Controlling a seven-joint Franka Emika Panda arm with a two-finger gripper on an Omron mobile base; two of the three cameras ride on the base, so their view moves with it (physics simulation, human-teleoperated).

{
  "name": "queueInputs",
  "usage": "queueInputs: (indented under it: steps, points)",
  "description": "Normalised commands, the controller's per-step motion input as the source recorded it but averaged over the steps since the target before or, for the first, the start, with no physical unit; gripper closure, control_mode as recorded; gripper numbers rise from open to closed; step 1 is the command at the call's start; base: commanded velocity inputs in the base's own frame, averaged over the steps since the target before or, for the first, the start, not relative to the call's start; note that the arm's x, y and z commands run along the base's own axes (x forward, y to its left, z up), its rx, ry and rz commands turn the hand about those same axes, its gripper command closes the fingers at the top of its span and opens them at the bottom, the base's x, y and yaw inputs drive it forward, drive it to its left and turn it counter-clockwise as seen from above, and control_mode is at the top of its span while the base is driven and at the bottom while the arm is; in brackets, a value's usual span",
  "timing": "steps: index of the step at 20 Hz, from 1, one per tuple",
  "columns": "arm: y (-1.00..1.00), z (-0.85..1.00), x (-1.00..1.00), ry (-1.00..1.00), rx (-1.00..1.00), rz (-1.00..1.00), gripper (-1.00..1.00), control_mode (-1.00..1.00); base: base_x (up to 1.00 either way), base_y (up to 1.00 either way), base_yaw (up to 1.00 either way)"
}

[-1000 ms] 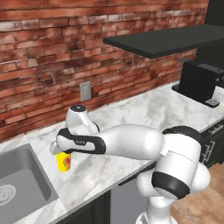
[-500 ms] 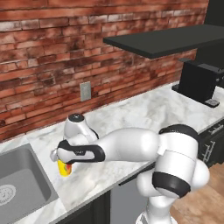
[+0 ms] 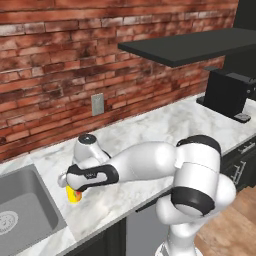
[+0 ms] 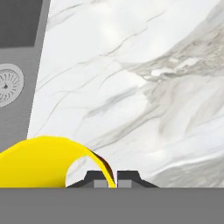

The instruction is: Pick the cup and bowl from the counter and place them on the counter next to the sink.

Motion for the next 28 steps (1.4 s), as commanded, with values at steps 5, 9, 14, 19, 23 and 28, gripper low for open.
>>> queueInputs:
  steps: [5, 9, 14, 19, 23, 28]
  points:
    - [0.00, -0.05, -0.03, 0.00, 0.00, 0.00, 1.00, -1.00, 0.00, 0.00, 0.00]
    - [0.00, 0.00, 0.00, 0.00, 0.00, 0.00, -1.00, -1.00, 0.00, 0.00, 0.00]
    - [0.00, 0.00, -0.07, 0.00, 0.00, 0.00, -1.00, -1.00, 0.00, 0.00, 0.00]
    - [-0.03, 0.09, -0.08, 0.00, 0.00, 0.00, -1.00, -1.00, 0.00, 0.00, 0.00]
    - [-0.24, 0.34, 0.00, 0.00, 0.06, -0.04, -1.00, -1.00, 0.00, 0.00, 0.00]
    - [-0.47, 0.46, 0.03, 0.00, 0.13, -0.12, -1.00, -1.00, 0.00, 0.00, 0.00]
